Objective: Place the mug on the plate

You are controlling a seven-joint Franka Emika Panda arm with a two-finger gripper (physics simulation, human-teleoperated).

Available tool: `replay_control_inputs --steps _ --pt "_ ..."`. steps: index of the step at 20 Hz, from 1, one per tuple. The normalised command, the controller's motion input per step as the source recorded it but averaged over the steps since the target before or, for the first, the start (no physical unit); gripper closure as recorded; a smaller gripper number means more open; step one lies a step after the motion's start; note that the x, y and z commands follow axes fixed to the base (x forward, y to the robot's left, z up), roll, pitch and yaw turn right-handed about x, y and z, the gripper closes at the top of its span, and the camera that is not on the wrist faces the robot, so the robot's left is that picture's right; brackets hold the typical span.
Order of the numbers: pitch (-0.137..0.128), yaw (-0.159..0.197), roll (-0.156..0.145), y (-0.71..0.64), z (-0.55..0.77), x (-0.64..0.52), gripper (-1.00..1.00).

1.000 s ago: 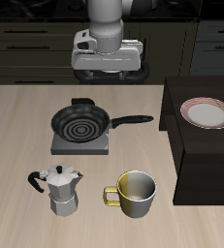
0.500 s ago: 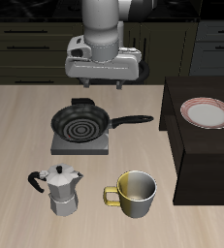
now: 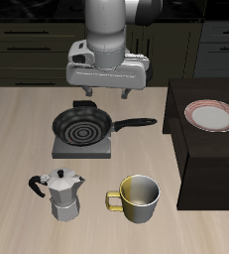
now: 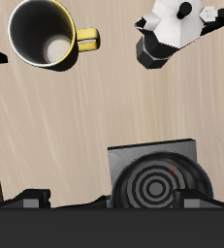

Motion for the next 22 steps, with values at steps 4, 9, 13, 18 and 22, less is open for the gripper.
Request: replay_control_inputs --steps 4,9,13,18,22 --pt "0.003 0.005 -0.007 0.2 0.07 0.37 -1.0" --pt "-0.001 0.017 0.001 0.26 0.06 0.31 -1.0" --pt "-0.031 -0.025 0.002 0.29 0.16 0.34 -1.0" --pt "-0.018 -0.011 -0.024 0.15 0.09 0.38 -1.0" --pt "-0.006 0.001 -0.022 -0.01 0.0 0.31 -1.0"
